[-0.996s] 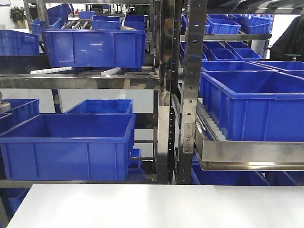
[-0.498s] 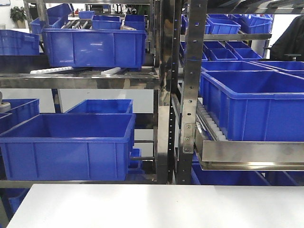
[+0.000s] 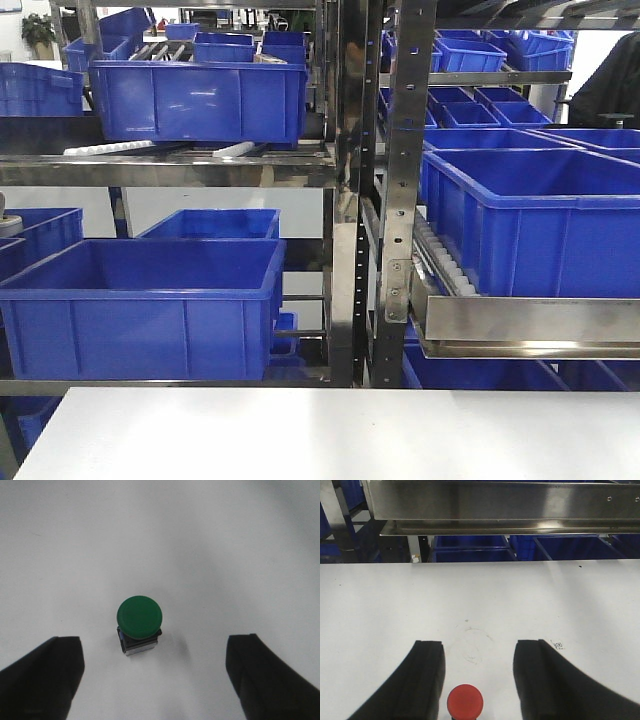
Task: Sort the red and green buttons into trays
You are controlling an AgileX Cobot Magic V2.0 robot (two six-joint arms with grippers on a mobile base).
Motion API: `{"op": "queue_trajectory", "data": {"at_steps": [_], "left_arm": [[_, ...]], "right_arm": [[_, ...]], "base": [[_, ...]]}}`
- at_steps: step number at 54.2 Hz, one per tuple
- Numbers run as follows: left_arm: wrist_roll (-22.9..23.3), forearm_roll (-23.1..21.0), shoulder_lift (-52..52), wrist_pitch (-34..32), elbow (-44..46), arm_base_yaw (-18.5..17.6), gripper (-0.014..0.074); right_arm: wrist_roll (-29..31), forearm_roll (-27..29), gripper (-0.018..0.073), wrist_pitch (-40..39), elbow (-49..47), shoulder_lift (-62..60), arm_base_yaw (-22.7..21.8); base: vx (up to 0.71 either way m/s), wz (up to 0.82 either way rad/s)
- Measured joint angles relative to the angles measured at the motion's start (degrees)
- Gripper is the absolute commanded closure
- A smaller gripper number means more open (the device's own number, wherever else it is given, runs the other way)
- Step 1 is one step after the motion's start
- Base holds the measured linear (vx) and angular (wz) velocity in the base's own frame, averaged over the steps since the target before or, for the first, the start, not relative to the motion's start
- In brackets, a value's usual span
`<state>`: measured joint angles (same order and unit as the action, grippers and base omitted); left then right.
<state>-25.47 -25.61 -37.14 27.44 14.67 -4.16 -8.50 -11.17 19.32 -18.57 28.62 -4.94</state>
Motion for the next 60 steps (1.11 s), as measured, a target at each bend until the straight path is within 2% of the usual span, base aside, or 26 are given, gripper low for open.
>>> {"op": "queue_trajectory", "data": {"at_steps": [8,19,31,38,60], "left_arm": [[-0.9,-0.2,-1.6,-2.8,-0.5,0.0,-0.0058],[-1.0,-0.9,-9.4,-8.1,-0.6,0.0,-0.0033],[-1.5,-6.3,-15.9,-8.9,-0.6,0.0,-0.0033],[-3.8,-7.7,-16.9,-9.8,-0.6,0.0,-0.0033],[-12.4,-8.1,-17.6,-12.8,-0.6,0.0,-0.0031]], "right_arm": [[0.0,0.0,0.0155,0.0,0.1,0.0,0.0],[0.0,0.0,0.0155,0.0,0.1,0.1,0.0],[0.0,0.0,0.0155,0.0,0.1,0.1,0.0],[0.0,0.0,0.0155,0.3,0.1,0.1,0.0],[0.0,0.0,0.0155,1.7,0.1,0.1,0.0]], "base": [[0.0,0.0],[0.0,0.0],[0.0,0.0],[0.0,0.0],[0.0,0.0]]}}
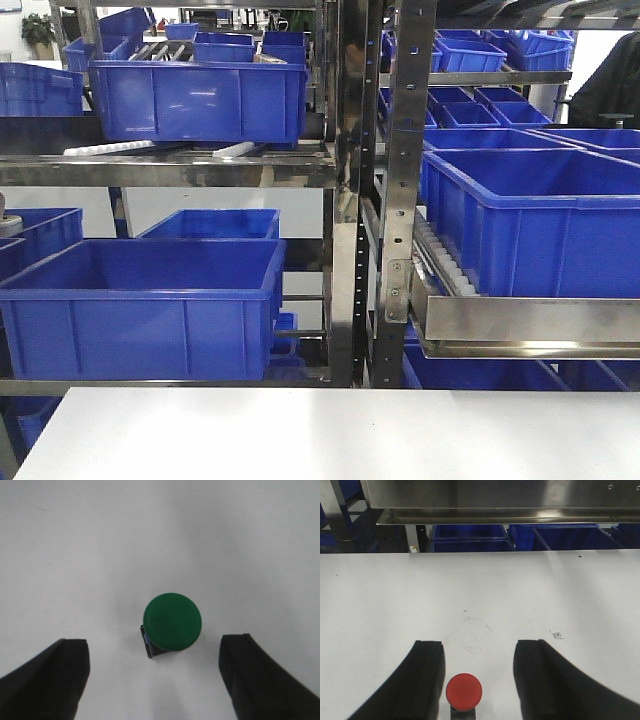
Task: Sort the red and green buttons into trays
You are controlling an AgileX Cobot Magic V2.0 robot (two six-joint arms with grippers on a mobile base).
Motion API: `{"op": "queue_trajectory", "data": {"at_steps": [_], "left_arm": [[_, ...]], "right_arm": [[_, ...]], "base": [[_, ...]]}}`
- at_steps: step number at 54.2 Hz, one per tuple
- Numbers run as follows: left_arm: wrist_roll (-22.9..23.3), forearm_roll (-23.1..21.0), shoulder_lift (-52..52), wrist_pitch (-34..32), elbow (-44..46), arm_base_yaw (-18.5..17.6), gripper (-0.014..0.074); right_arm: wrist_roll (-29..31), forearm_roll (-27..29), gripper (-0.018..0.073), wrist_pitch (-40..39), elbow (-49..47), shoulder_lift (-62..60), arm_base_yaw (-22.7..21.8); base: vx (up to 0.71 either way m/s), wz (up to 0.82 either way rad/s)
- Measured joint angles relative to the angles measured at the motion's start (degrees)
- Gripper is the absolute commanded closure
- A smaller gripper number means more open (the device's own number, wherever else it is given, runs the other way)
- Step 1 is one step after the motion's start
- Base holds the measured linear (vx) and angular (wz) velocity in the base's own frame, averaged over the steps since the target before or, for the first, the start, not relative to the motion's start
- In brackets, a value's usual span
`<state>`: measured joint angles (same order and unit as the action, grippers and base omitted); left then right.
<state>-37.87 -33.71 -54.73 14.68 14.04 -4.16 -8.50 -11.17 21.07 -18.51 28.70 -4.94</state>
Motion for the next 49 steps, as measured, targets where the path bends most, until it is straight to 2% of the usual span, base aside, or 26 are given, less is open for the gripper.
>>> {"op": "queue_trajectory", "data": {"at_steps": [7,8,17,35,41,49], "left_arm": [[-1.0,-0.5,-1.9,-0.6,0.0,0.0,-0.0031],[-1.2,-3.4,-6.1,-1.6,0.0,0.0,-0.0031],[-3.9,-7.0,-7.9,-1.7,0.0,0.0,-0.0031],[-20.1,-20.4,-8.5,-4.3,0.0,0.0,-0.0024],[-22.7,-22.1,-8.5,-5.0,0.0,0.0,-0.002],[-23.5,-22.6,-8.5,-5.1,0.0,0.0,-0.0015]], "right_arm": [[0.0,0.0,0.0155,0.1,0.0,0.0,0.0],[0.0,0.0,0.0155,0.1,0.0,0.0,0.0],[0.0,0.0,0.0155,0.1,0.0,0.0,0.0],[0.0,0.0,0.0155,0.1,0.0,0.0,0.0],[0.0,0.0,0.0155,0.1,0.0,0.0,0.0],[0.0,0.0,0.0155,0.1,0.0,0.0,0.0]], "base": [[0.0,0.0],[0.0,0.0],[0.0,0.0],[0.0,0.0],[0.0,0.0],[0.0,0.0]]}}
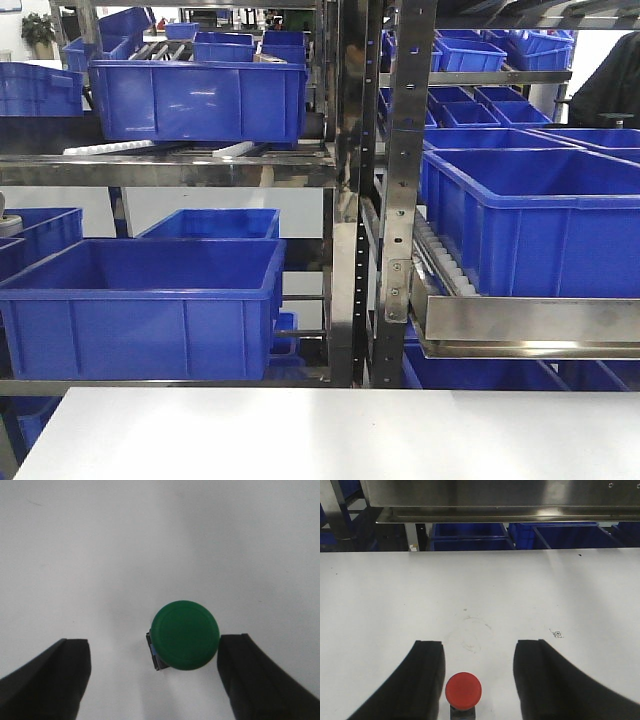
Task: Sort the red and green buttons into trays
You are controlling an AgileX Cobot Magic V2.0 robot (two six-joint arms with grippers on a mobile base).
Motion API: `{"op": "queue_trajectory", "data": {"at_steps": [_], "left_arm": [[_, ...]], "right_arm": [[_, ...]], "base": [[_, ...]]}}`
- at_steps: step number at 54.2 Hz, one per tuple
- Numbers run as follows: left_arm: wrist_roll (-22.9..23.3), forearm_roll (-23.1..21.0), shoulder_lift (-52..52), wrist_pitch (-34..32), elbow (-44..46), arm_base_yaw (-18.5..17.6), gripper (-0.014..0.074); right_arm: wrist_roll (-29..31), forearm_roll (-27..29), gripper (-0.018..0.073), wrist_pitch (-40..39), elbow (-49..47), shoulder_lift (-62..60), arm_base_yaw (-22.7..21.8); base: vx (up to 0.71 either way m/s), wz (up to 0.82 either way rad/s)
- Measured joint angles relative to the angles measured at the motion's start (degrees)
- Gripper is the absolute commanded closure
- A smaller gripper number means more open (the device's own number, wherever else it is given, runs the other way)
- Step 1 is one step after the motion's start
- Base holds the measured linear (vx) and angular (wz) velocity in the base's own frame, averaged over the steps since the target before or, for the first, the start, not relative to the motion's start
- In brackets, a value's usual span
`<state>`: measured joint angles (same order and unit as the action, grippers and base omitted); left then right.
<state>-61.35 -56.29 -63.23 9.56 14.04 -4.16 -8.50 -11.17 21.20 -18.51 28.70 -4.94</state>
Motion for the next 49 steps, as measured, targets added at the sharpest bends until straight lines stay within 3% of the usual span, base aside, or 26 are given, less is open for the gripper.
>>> {"op": "queue_trajectory", "data": {"at_steps": [11,20,39,49], "left_arm": [[-0.2,-0.4,-3.4,-0.4,0.0,0.0,-0.0012],[-1.2,-4.9,-6.0,-0.4,0.2,0.0,-0.0012],[-12.7,-13.6,-7.1,0.2,2.6,0.0,-0.0012],[-21.1,-22.0,-12.1,0.9,3.0,0.0,-0.0011]], "right_arm": [[0.0,0.0,0.0155,0.0,0.0,0.0,0.0],[0.0,0.0,0.0155,0.0,0.0,0.0,0.0],[0.0,-0.8,0.0155,0.0,0.0,0.0,0.0],[0.0,-1.2,0.0155,0.0,0.0,0.0,0.0]], "base": [[0.0,0.0],[0.0,0.0],[0.0,0.0],[0.0,0.0]]}}
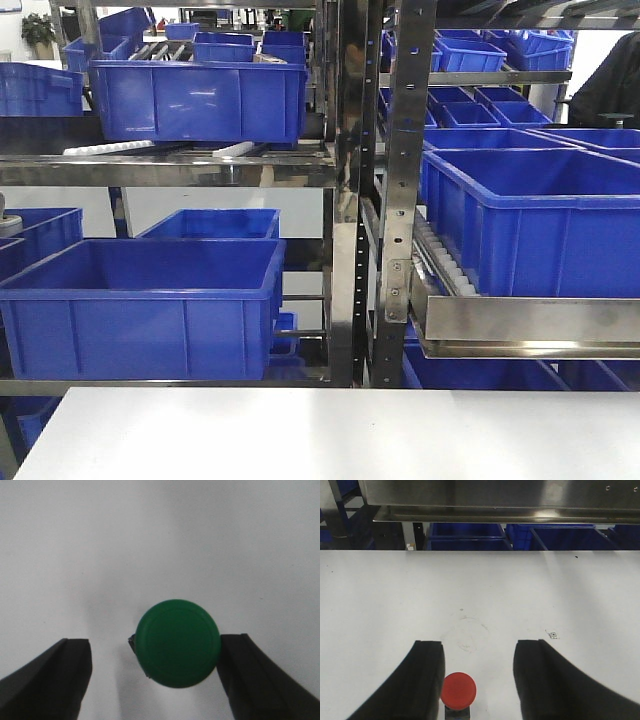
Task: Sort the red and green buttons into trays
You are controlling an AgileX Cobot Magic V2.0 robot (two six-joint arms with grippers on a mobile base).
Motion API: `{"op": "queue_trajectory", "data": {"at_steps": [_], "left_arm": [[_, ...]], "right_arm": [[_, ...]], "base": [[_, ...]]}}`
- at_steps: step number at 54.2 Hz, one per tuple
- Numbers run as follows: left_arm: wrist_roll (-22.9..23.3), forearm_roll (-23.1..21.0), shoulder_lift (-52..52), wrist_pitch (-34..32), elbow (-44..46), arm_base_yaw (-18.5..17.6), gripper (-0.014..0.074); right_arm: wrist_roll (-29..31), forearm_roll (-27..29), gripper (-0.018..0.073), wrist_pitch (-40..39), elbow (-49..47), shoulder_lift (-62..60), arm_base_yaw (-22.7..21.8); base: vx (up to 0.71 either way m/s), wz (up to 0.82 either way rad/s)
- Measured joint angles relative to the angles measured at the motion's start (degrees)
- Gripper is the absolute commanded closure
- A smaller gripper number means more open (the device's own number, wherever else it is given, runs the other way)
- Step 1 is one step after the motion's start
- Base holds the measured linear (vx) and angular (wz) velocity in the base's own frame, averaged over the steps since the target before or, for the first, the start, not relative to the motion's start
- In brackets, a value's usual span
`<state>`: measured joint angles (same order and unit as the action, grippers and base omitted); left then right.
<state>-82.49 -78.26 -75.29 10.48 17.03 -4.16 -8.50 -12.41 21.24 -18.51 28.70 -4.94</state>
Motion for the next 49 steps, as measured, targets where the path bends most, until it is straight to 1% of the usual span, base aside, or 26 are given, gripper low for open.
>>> {"op": "queue_trajectory", "data": {"at_steps": [14,17,22,30,49], "left_arm": [[-16.6,-16.5,-5.9,1.8,2.2,0.0,-0.0008],[-19.9,-18.5,-6.8,2.0,2.2,0.0,-0.0007],[-22.9,-19.9,-8.7,2.1,2.2,0.0,0.0001],[-24.9,-20.4,-11.3,2.2,2.3,0.0,0.0008],[-25.9,-20.6,-14.0,3.3,6.5,0.0,0.0022]], "right_arm": [[0.0,-0.1,0.0155,0.0,0.0,0.0,0.0],[0.0,-0.1,0.0155,0.0,0.0,0.0,0.0],[0.0,-0.1,0.0155,0.0,0.0,0.0,0.0],[0.0,-0.1,0.0155,0.4,0.0,0.0,0.0],[0.0,-0.1,0.0155,2.0,0.0,0.0,0.0]], "base": [[0.0,0.0],[0.0,0.0],[0.0,0.0],[0.0,0.0],[0.0,0.0]]}}
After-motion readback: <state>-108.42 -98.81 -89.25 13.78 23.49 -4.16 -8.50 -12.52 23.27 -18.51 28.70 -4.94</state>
